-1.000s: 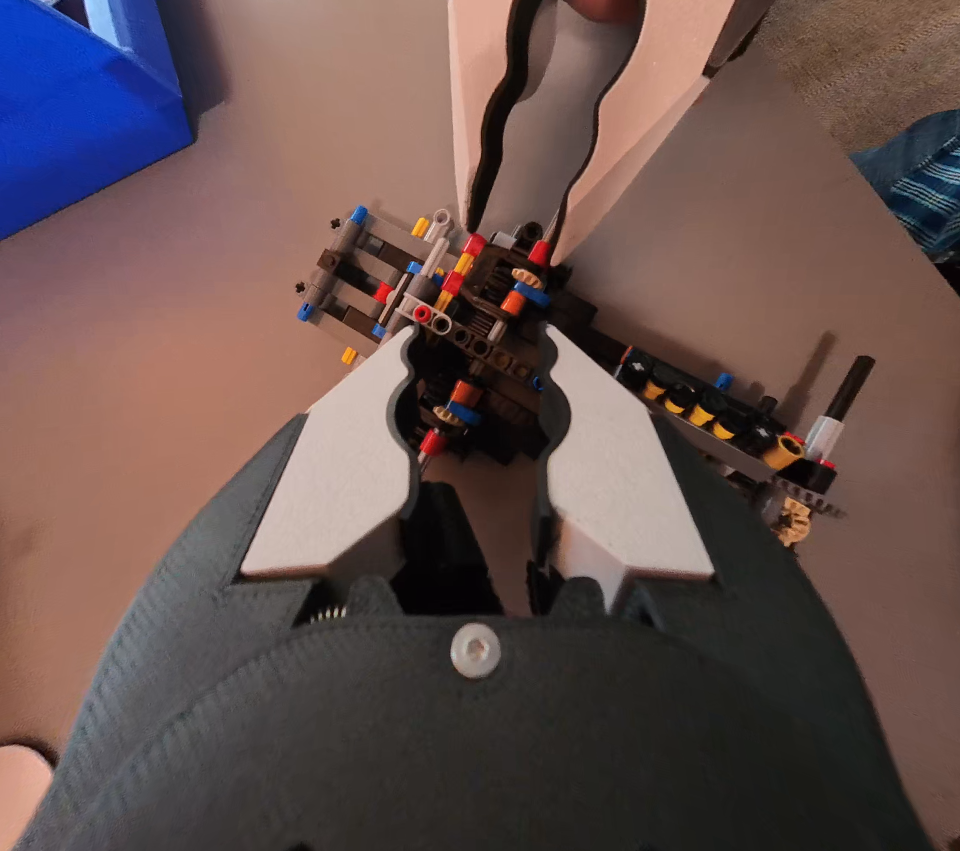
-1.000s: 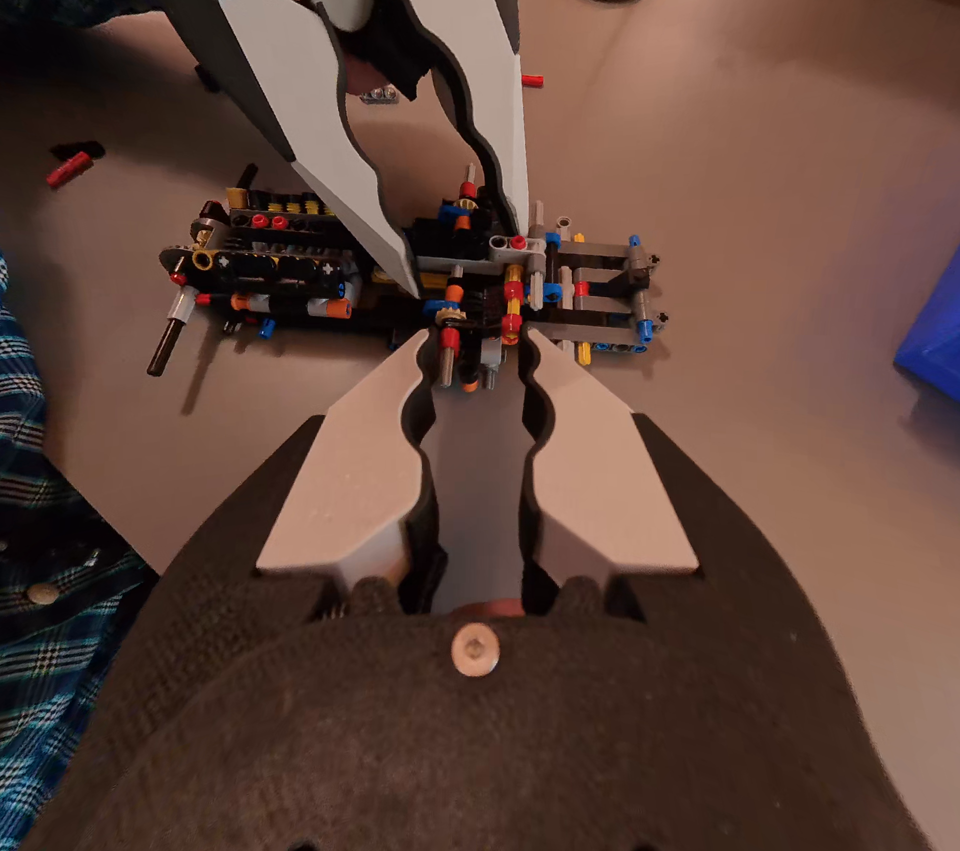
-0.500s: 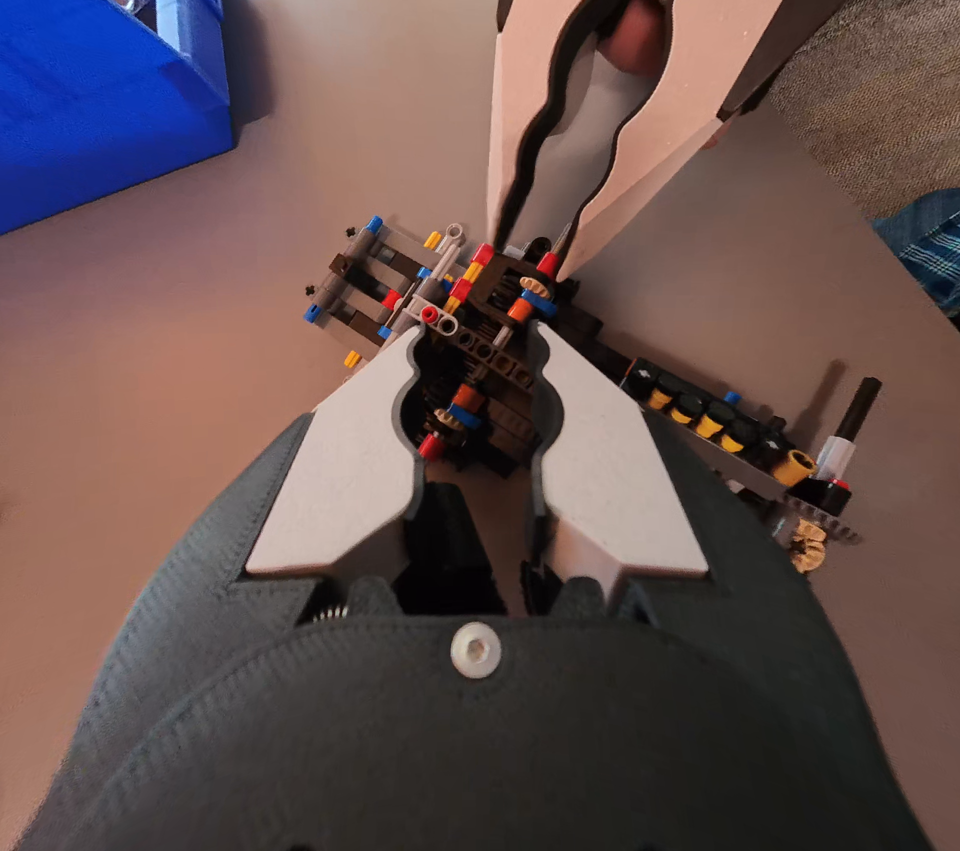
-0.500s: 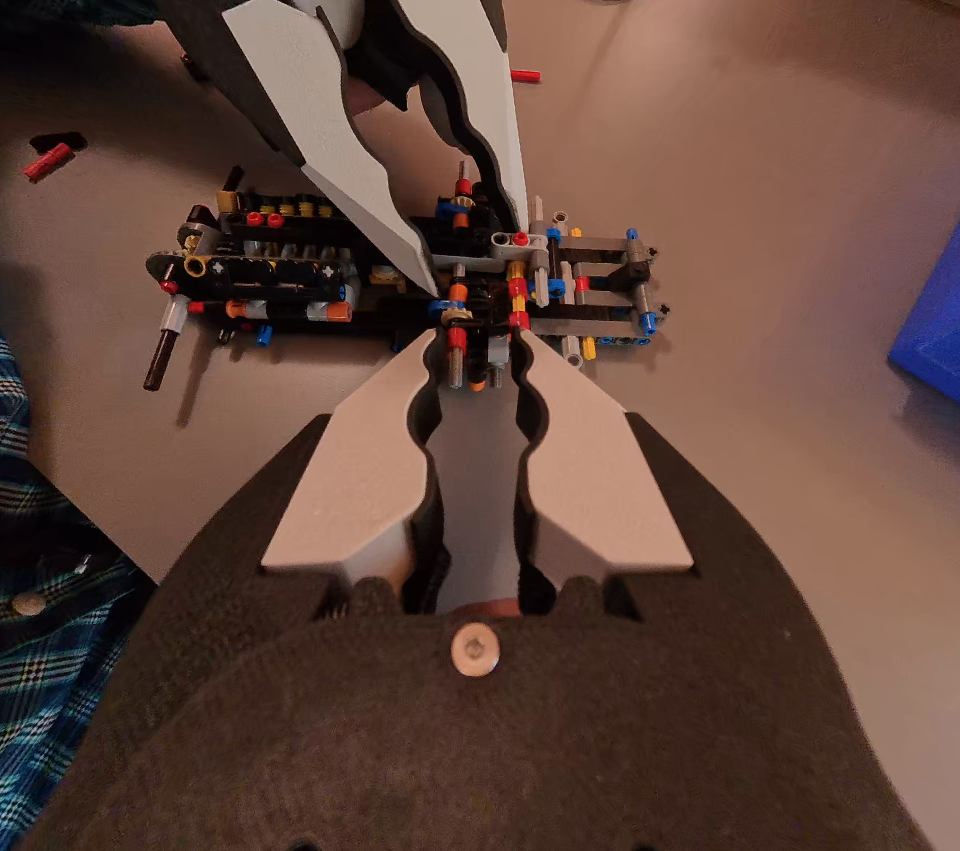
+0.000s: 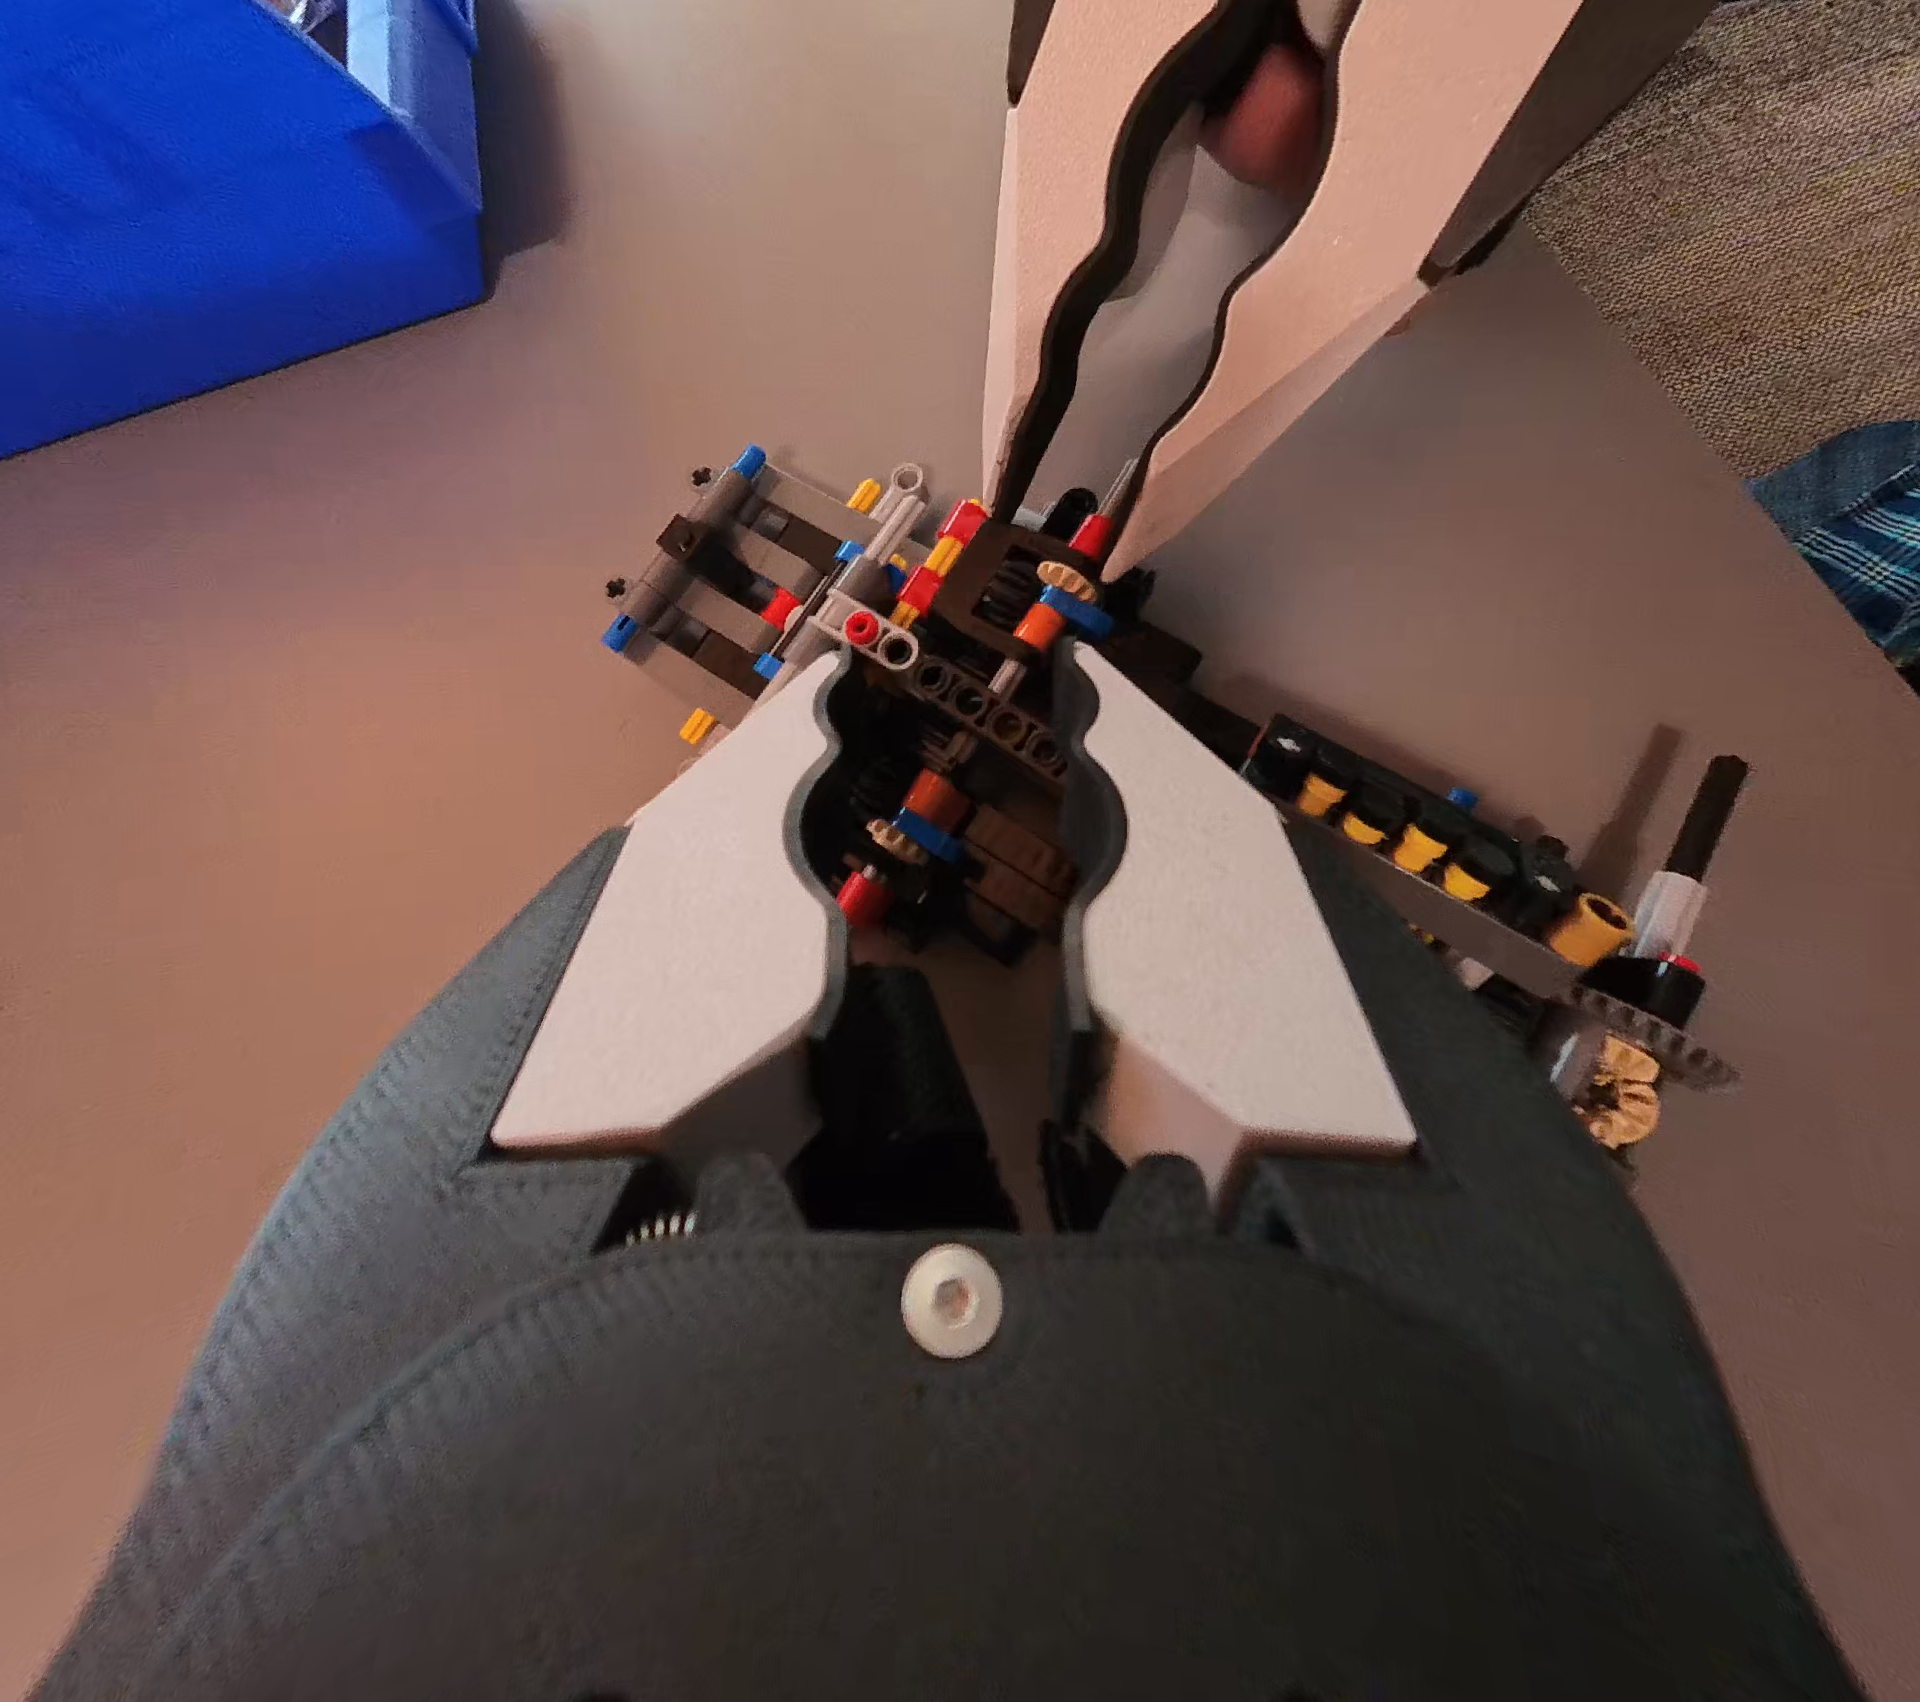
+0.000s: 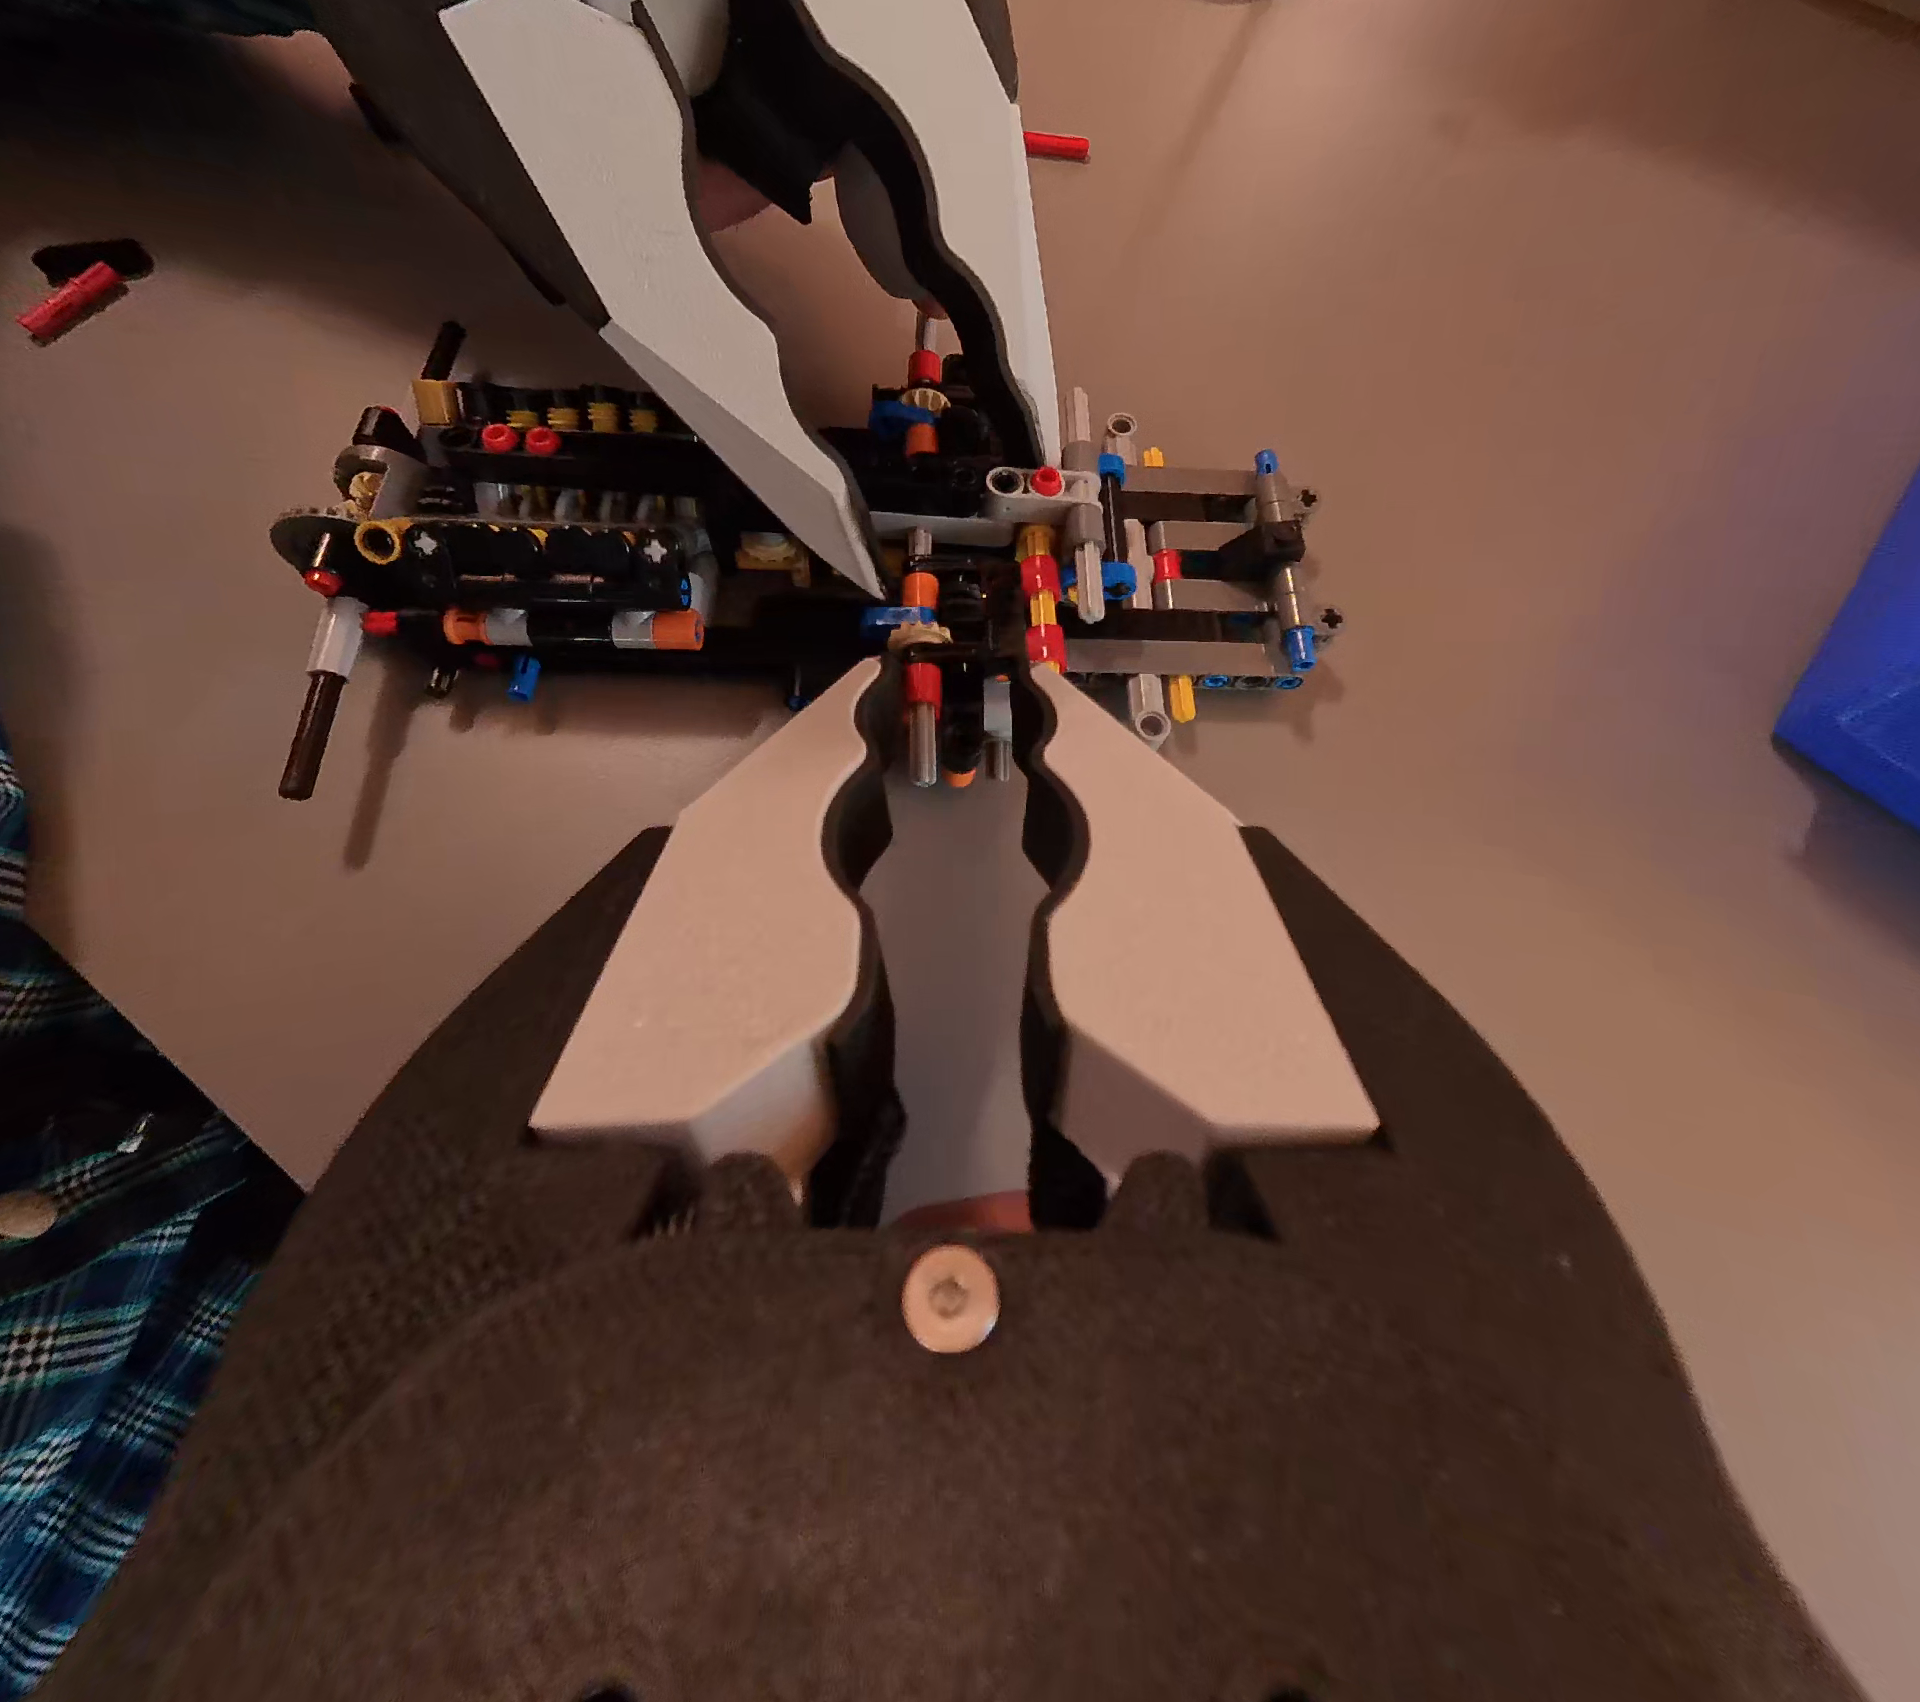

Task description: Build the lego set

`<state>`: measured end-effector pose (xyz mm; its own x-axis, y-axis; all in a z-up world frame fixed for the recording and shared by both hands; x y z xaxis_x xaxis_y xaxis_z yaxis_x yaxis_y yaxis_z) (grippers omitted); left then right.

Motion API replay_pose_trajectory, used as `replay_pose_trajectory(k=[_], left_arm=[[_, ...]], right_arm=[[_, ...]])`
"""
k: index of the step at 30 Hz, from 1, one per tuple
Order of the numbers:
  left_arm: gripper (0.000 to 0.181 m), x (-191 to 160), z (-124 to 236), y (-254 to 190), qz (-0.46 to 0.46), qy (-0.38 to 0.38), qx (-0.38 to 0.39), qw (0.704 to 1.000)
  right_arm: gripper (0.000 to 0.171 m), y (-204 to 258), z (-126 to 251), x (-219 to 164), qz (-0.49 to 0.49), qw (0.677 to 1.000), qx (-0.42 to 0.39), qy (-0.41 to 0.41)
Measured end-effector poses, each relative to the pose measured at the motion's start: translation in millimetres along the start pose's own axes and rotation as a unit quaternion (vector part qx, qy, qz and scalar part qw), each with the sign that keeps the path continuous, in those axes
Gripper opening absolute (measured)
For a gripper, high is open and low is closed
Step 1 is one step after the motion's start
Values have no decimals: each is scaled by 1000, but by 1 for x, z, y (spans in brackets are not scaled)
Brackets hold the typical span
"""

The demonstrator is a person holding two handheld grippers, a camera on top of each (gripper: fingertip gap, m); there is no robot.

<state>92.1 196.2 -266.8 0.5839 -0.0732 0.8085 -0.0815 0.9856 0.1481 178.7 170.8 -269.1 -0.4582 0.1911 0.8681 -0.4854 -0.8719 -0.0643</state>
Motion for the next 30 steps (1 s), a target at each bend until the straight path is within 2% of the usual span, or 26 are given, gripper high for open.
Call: replay_pose_trajectory(k=[13,17,20,24,30], left_arm=[[37,-1,0,1,-1,-5,3,1000],[36,0,-1,1,-3,-8,-1,1000],[36,0,-1,1,-1,-10,-4,1000],[36,1,-2,-1,-2,-11,-6,1000],[35,1,-3,-2,-2,-12,-7,1000]], right_arm=[[15,0,-3,-1,-21,1000,11,9],[15,0,2,1,-28,999,21,-8],[9,-4,7,8,-42,998,16,-37],[9,-6,2,5,-23,999,4,-23],[0,-2,-1,5,3,1000,12,-17]])
Point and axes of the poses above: each gripper's, where its closed fingertips meet, z back along the fingers, x out of its top, y = z × x across the jaws, the point moved 5 cm from there along z, back along the fingers, and after that the axes turned 5 degrees about -y, right-handed, at the moved point
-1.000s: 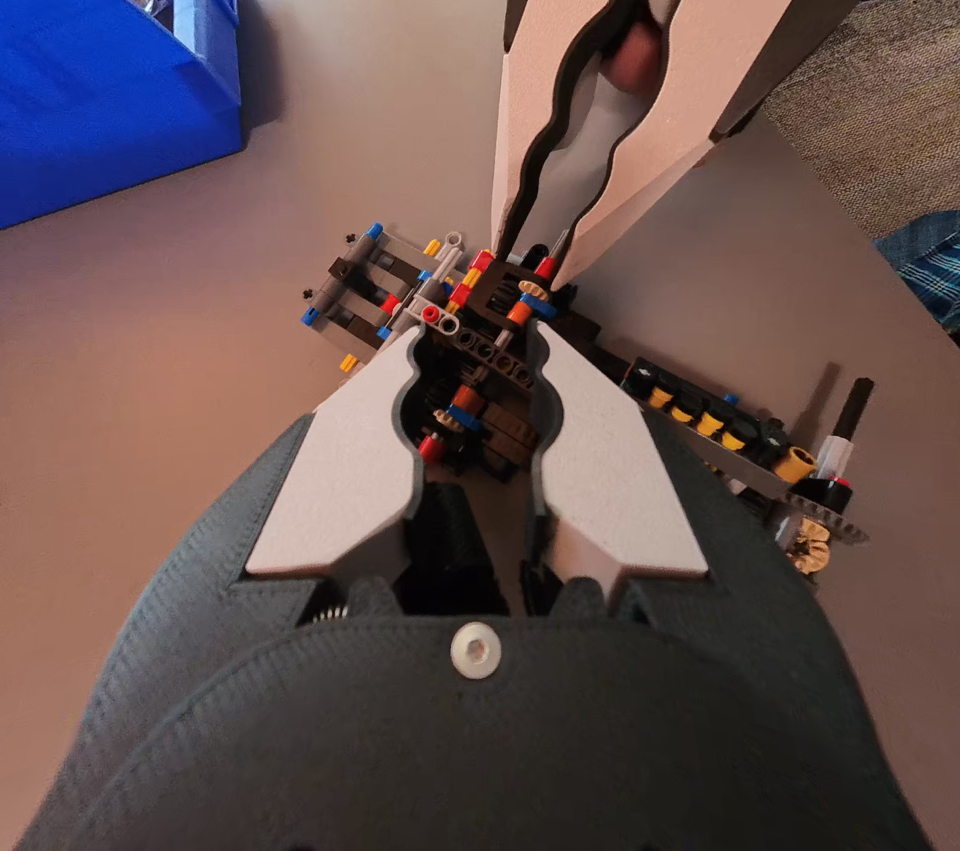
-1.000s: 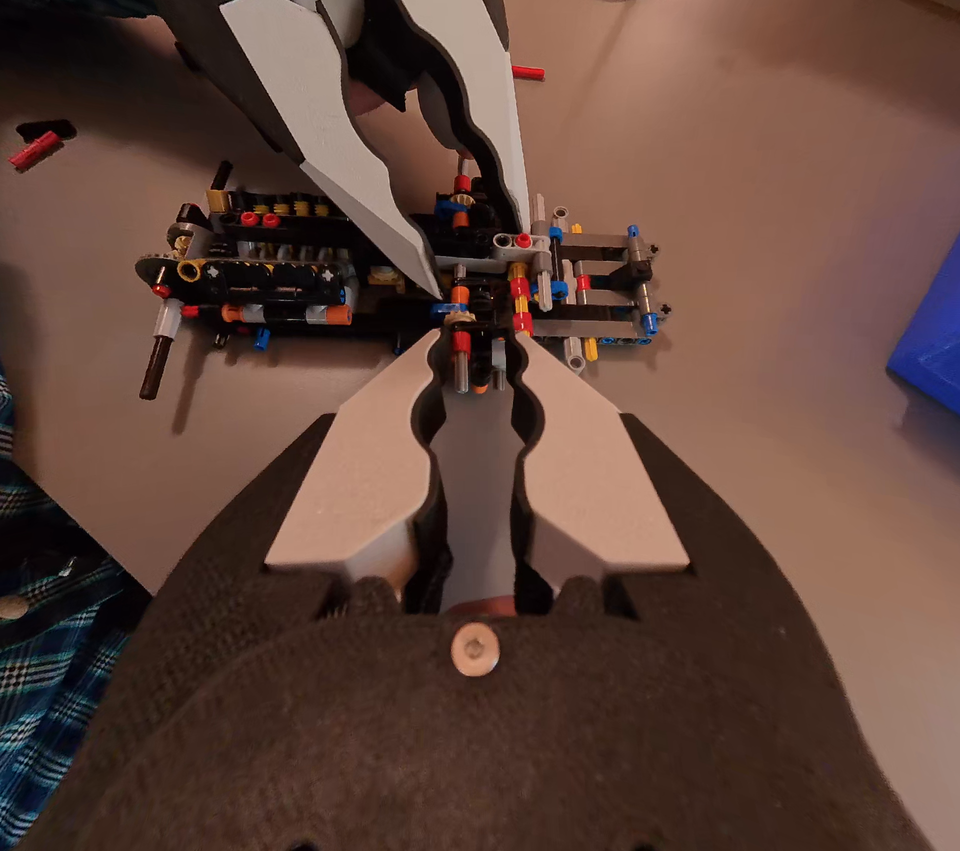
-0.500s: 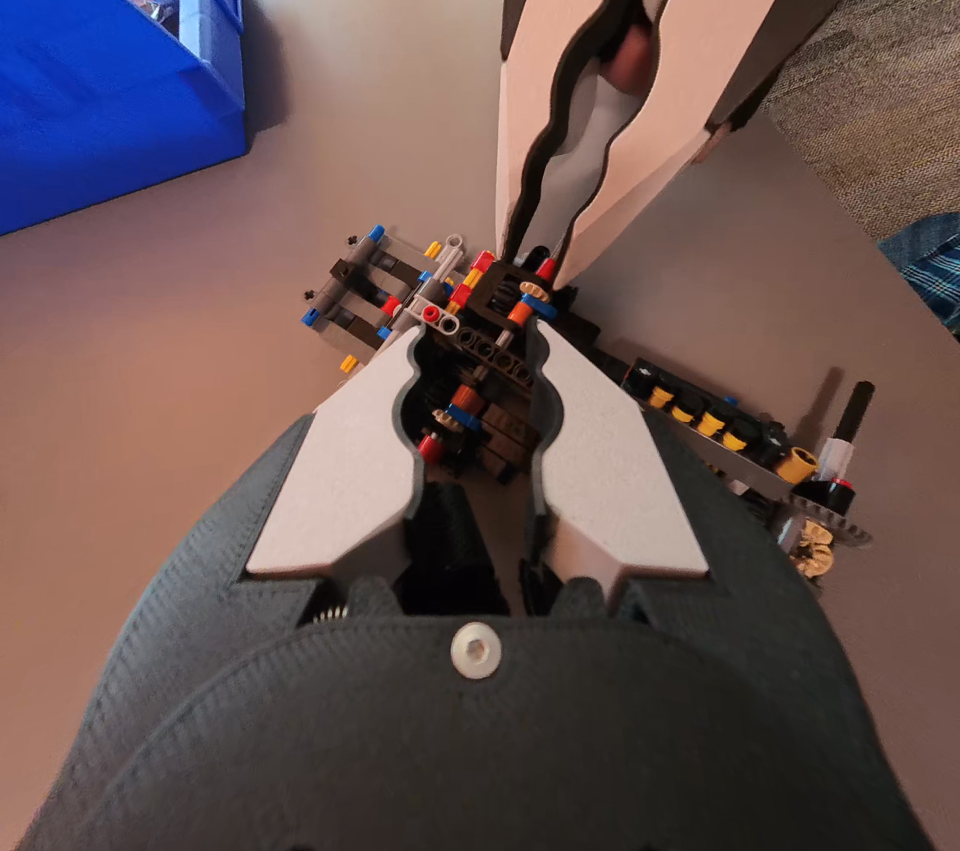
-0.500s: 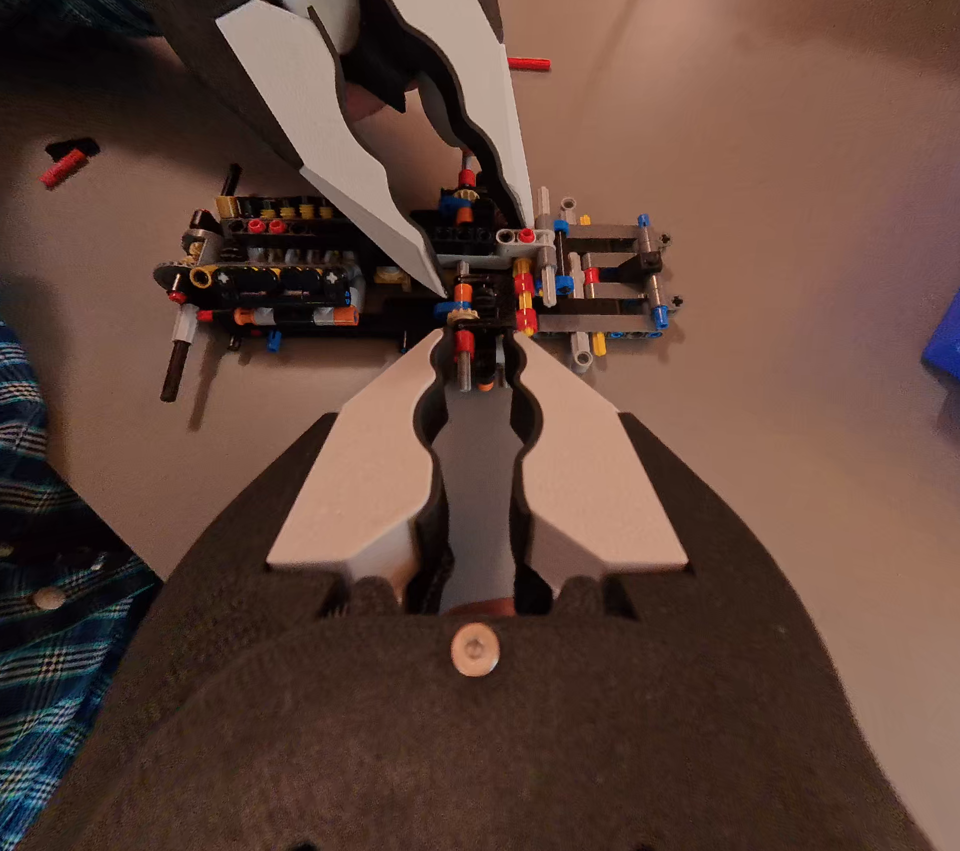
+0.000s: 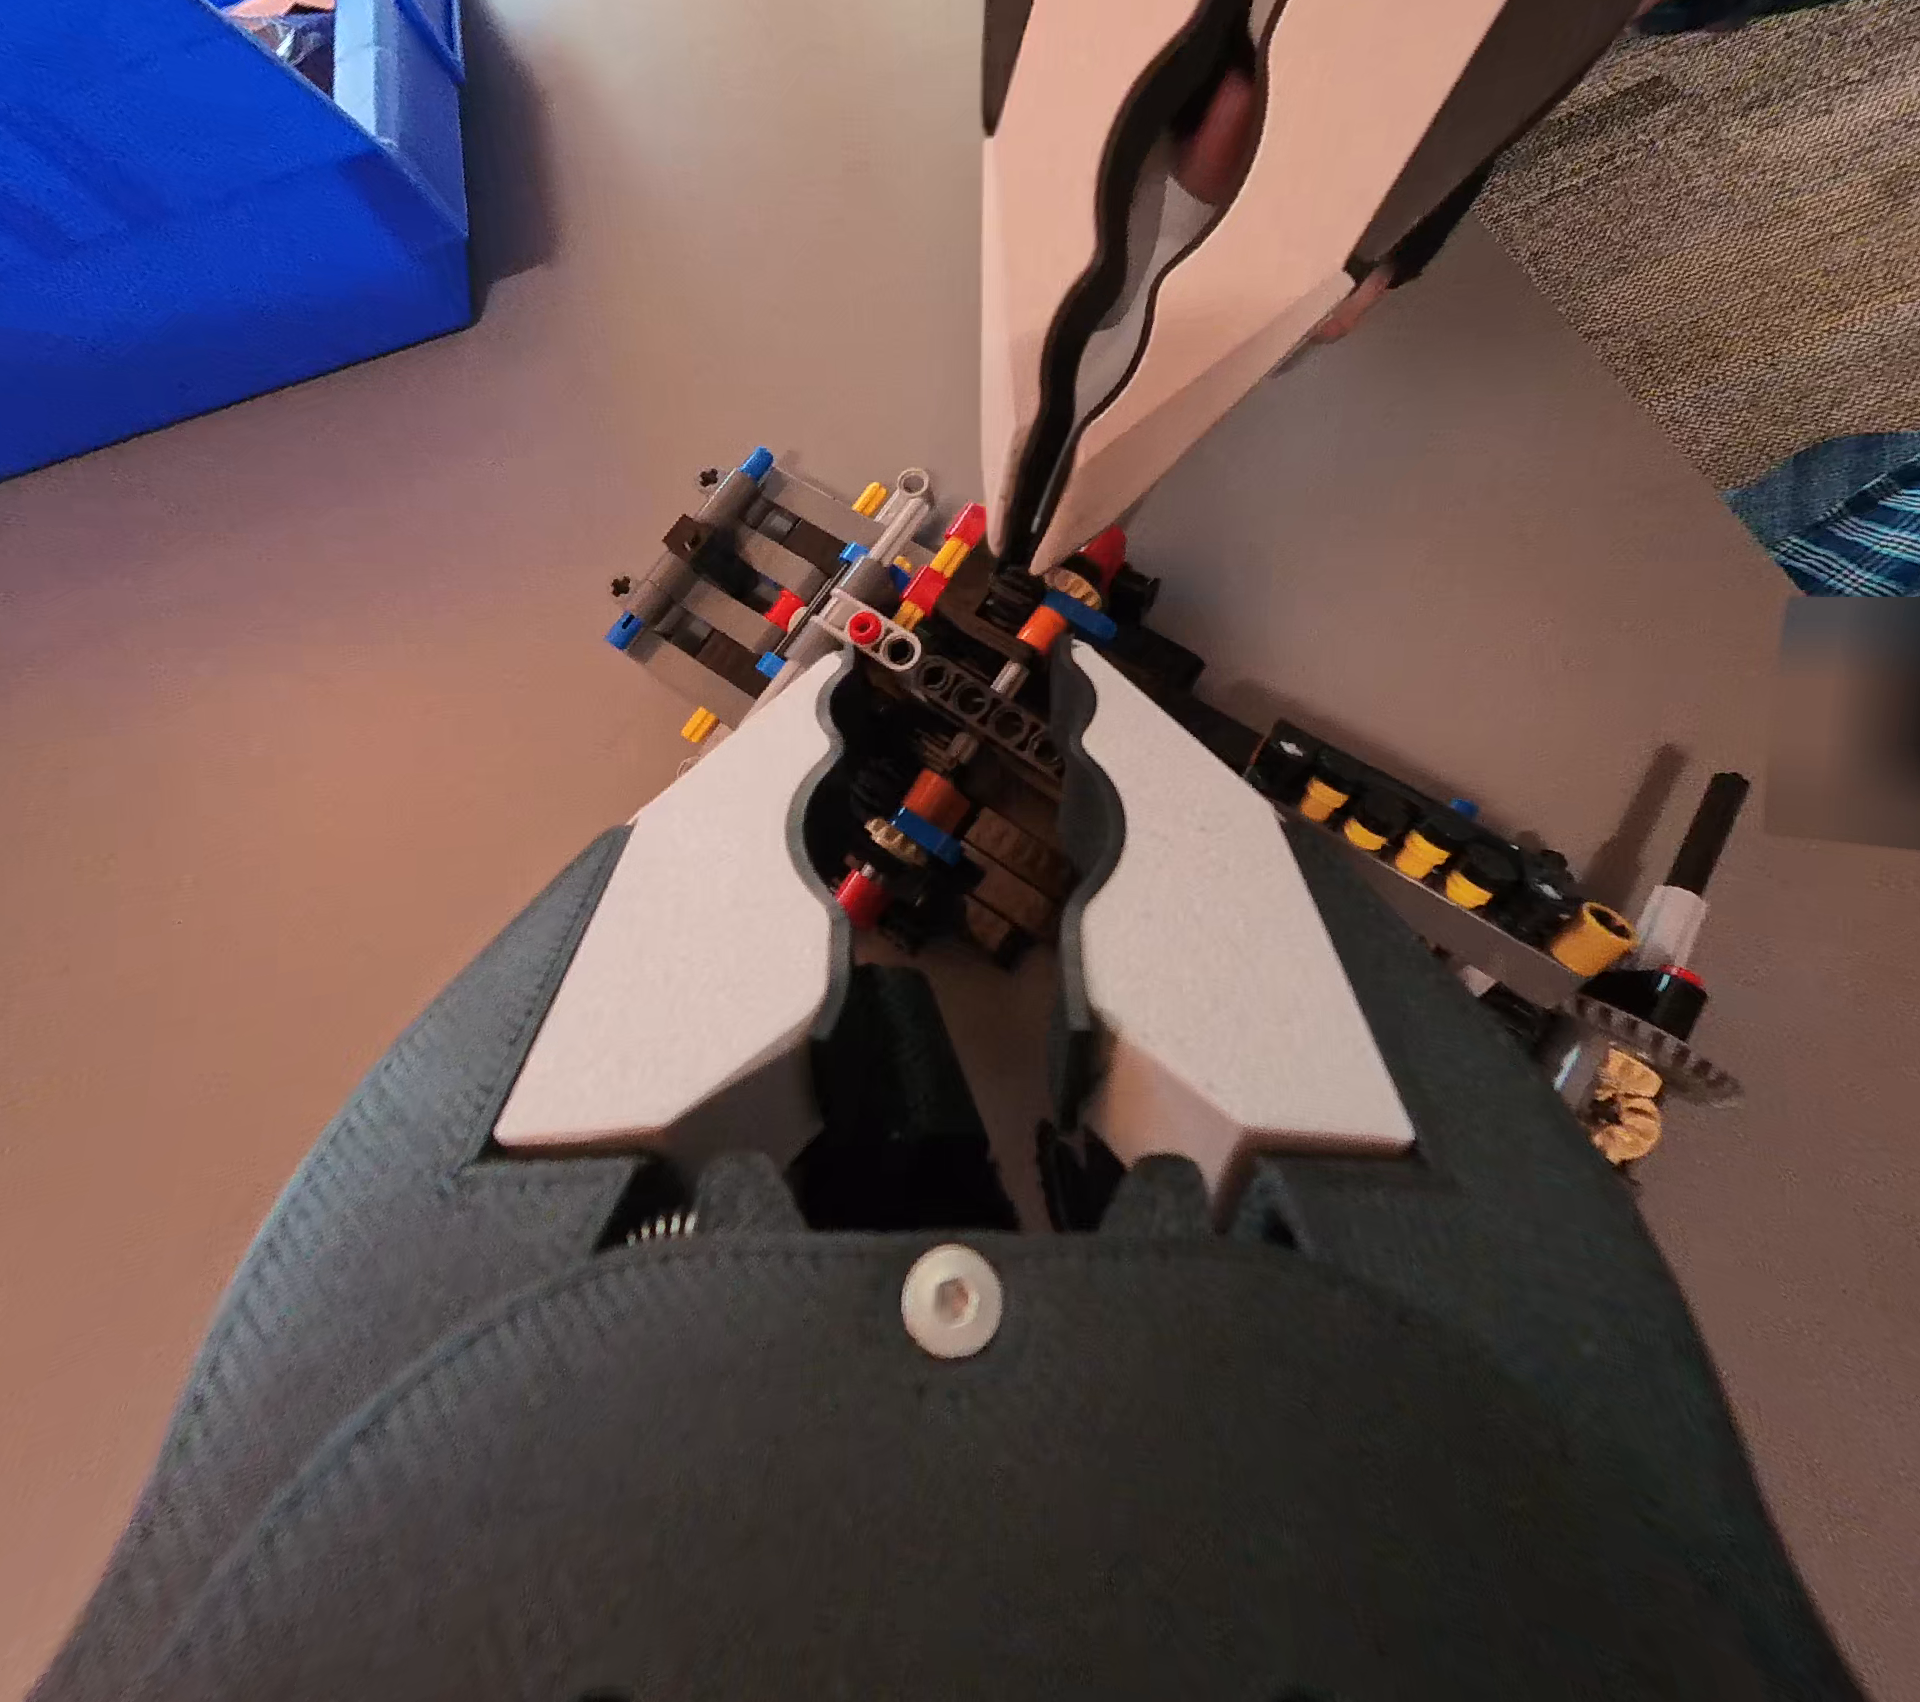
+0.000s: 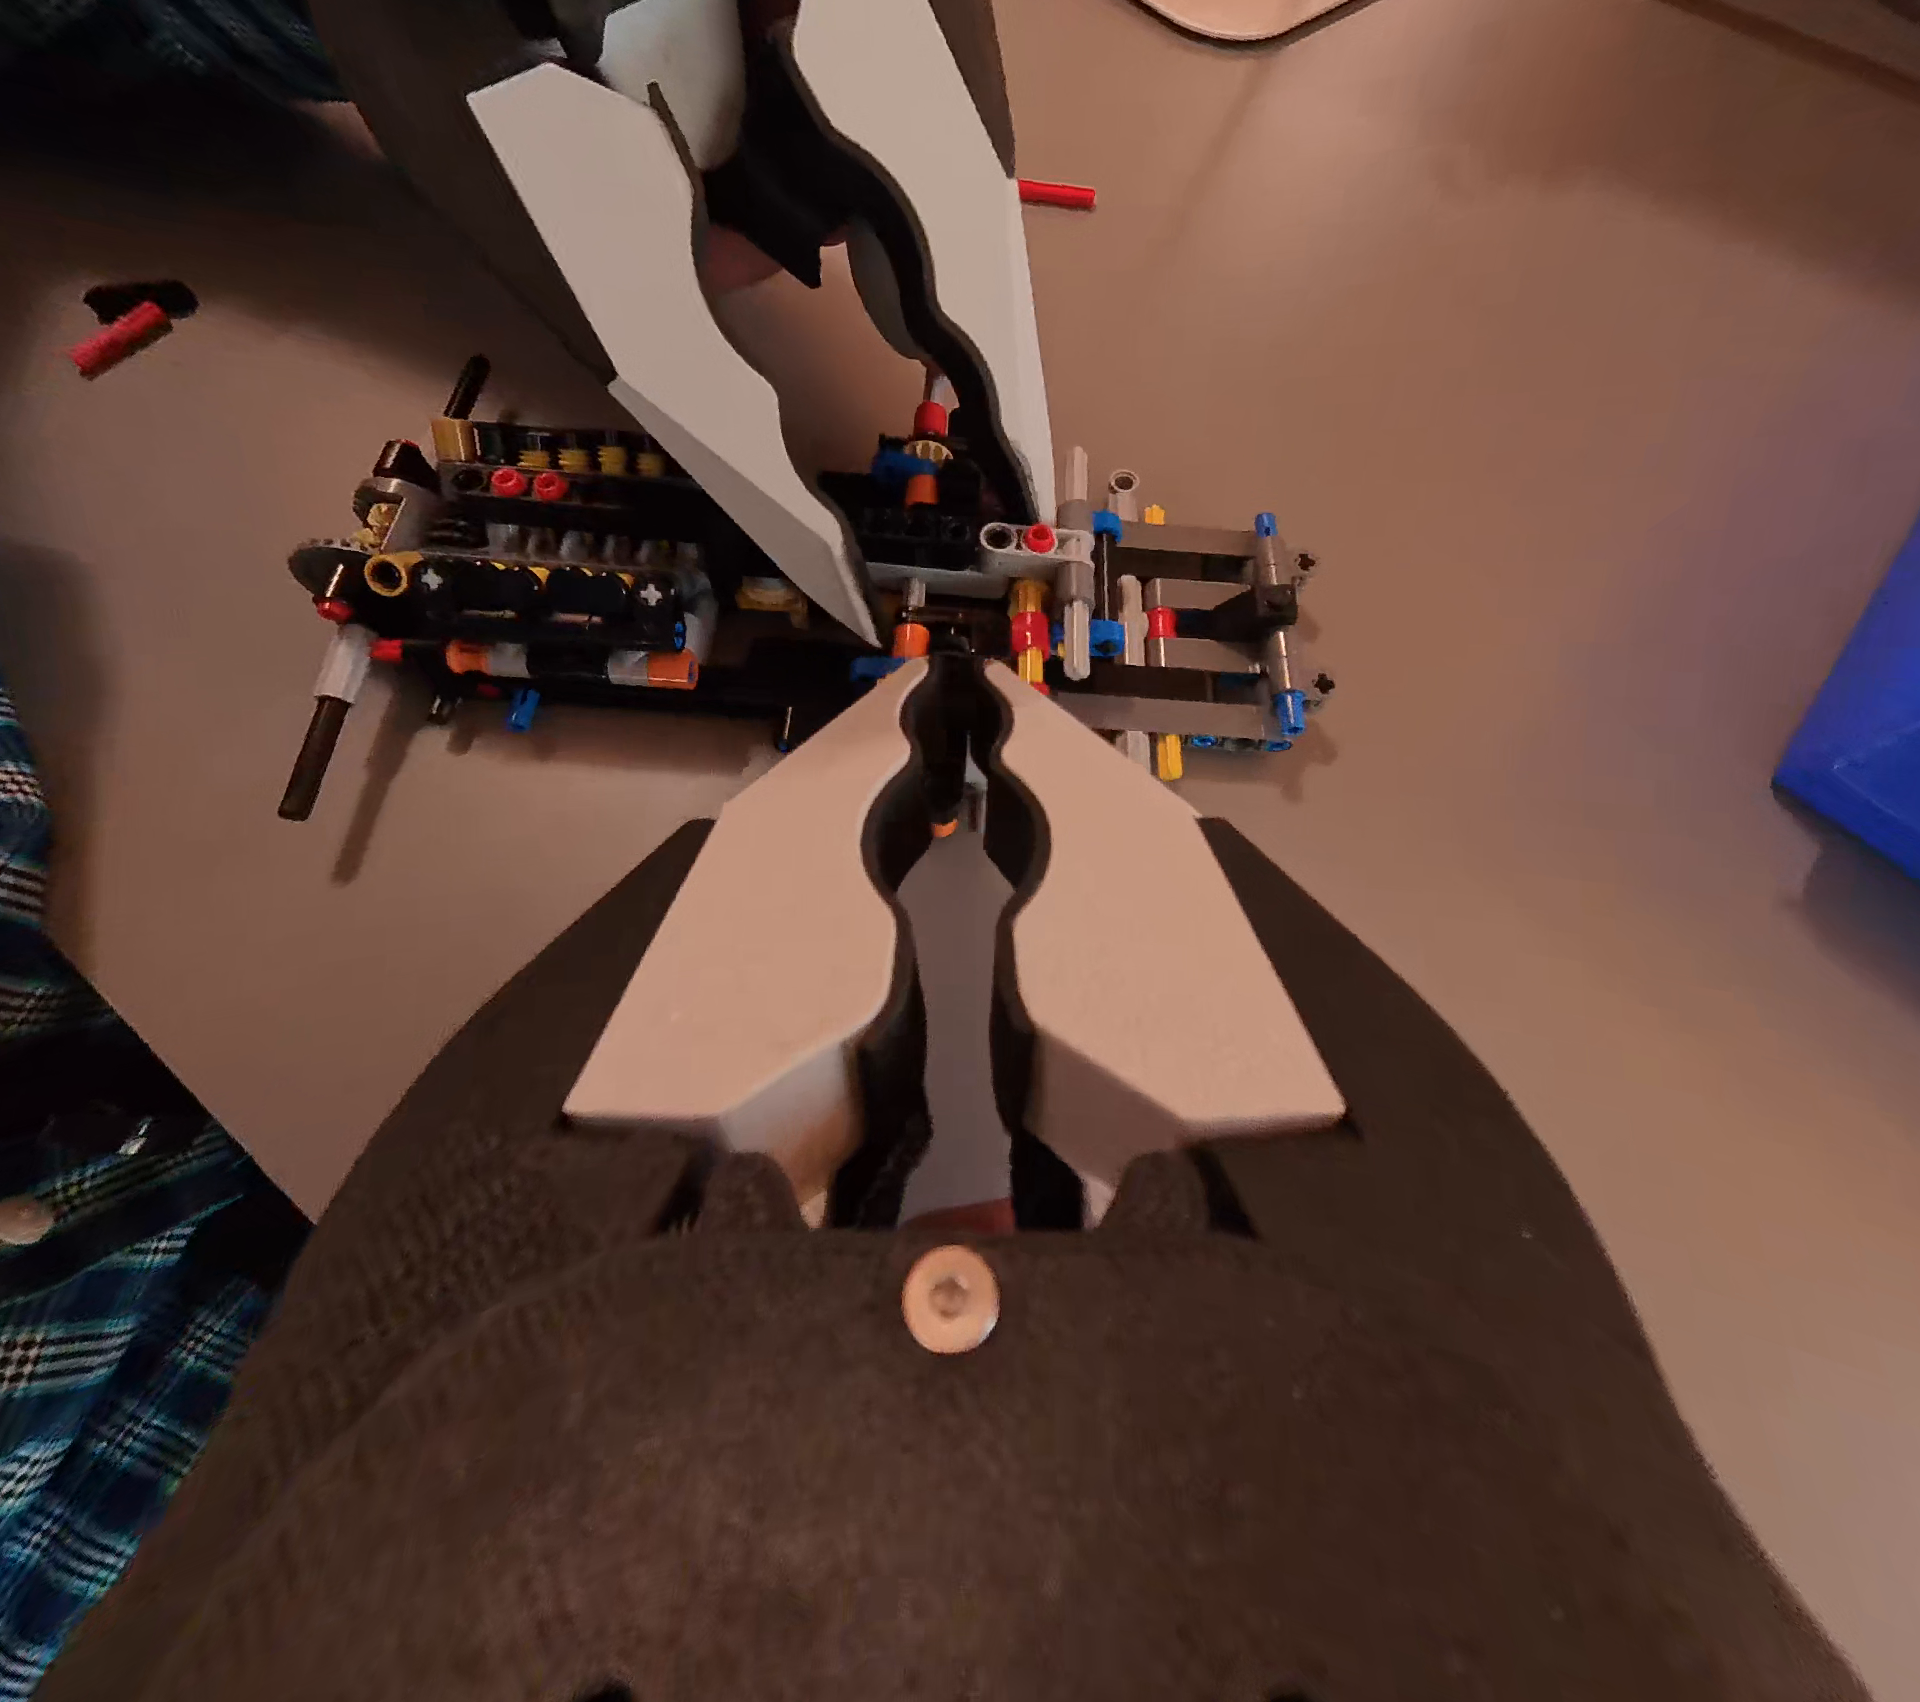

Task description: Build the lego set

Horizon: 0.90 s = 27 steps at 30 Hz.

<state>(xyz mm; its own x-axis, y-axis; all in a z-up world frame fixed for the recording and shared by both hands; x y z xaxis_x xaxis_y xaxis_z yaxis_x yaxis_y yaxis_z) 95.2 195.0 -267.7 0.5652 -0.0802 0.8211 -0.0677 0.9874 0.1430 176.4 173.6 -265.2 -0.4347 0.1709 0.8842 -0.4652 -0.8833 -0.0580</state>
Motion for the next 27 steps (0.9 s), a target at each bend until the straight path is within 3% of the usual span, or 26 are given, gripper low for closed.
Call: replay_pose_trajectory(k=[27], left_arm=[[36,-4,3,4,1,-1,12,1000]], right_arm=[[0,-1,-8,3,-17,1000,8,1]])
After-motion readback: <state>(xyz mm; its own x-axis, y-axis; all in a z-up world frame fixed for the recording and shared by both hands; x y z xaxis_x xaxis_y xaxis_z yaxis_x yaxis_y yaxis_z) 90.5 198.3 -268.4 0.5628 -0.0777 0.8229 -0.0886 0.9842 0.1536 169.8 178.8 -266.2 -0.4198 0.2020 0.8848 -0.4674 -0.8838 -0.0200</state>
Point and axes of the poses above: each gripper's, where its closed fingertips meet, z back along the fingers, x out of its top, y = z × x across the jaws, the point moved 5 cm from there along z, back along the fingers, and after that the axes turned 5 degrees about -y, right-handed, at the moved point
